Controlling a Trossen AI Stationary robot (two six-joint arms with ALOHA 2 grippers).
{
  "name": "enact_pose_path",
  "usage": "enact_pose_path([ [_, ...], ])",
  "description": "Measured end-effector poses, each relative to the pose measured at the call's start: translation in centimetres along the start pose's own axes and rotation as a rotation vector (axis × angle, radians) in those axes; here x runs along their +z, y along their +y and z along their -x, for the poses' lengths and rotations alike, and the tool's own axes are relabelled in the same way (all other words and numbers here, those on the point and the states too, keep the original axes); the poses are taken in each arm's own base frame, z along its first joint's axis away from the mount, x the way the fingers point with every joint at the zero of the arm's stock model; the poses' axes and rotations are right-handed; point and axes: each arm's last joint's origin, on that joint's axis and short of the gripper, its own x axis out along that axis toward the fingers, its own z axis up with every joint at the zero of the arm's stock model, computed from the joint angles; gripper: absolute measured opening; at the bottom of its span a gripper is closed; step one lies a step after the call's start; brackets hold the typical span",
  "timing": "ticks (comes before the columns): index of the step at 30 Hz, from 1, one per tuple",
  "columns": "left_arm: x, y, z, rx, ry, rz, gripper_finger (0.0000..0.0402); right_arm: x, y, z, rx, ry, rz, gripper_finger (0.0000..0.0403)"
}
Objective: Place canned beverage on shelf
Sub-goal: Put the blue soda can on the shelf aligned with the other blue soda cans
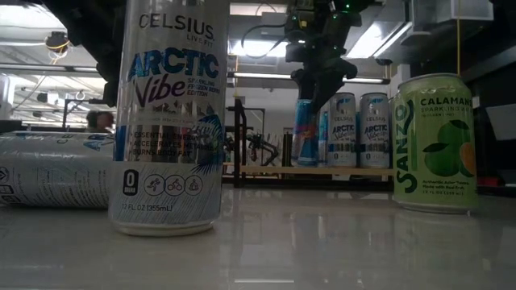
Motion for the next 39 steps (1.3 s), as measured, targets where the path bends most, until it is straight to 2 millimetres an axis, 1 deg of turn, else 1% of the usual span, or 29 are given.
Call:
enact_pose_path([
  [16, 0.00, 0.00, 0.00, 0.000, 0.000, 0.000, 0.0283, 0.01, -0.01, 0.00, -0.001, -0.001, 0.001, 0.0262],
  [22, 0.00, 0.00, 0.00, 0.000, 0.000, 0.000, 0.0283, -0.10, -0.14, 0.01, -0.045, 0.041, 0.001, 0.0262],
  [39, -0.01, 0.00, 0.01, 0.000, 0.000, 0.000, 0.0283, -0.10, -0.16, 0.02, -0.048, 0.043, 0.001, 0.0262],
])
